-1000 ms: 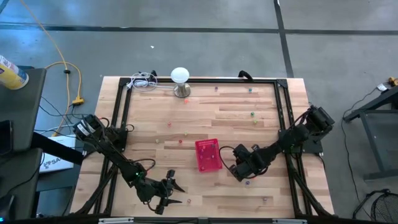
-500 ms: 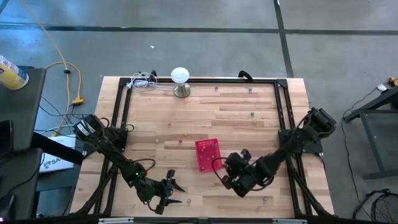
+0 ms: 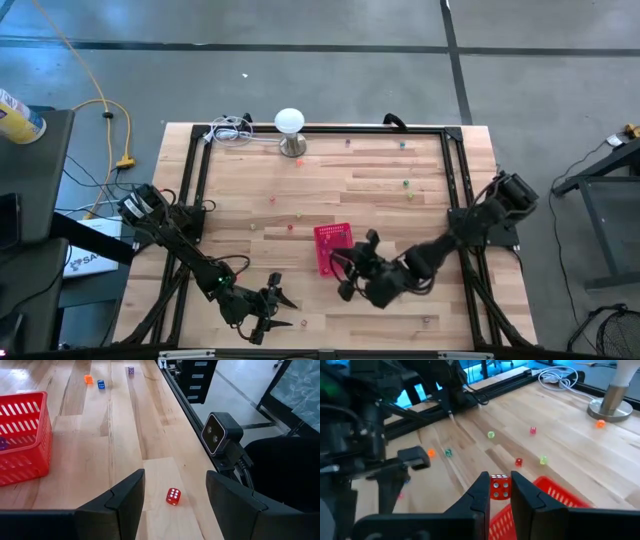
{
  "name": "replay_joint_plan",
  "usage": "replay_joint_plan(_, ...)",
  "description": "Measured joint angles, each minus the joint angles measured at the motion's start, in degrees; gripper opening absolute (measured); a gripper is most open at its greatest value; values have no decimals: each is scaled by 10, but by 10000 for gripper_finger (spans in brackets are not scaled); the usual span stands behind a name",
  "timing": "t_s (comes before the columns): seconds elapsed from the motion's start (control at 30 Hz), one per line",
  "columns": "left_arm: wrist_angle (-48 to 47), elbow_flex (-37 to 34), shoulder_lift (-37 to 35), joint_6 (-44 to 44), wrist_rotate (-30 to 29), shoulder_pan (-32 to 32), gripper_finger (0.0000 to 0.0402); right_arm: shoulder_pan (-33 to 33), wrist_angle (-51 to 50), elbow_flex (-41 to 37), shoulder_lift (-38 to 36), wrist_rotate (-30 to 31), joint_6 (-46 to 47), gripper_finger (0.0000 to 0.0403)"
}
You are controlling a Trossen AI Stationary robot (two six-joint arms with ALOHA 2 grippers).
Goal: Pick & Place Dice
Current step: Put the red die into the red basket
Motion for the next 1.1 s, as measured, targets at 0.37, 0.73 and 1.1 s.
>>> replay_joint_plan(0.37, -2, 0, 0, 1, 3, 0, 204, -42, 26, 0, 63, -70, -3, 30)
replay_joint_plan(0.73, -4, 0, 0, -1, 2, 0, 204, -48, -34, 0, 91, -38, 42, 31)
replay_joint_plan(1.1, -4, 0, 0, -1, 2, 0, 204, -56, -81, -1, 92, -57, 101, 85)
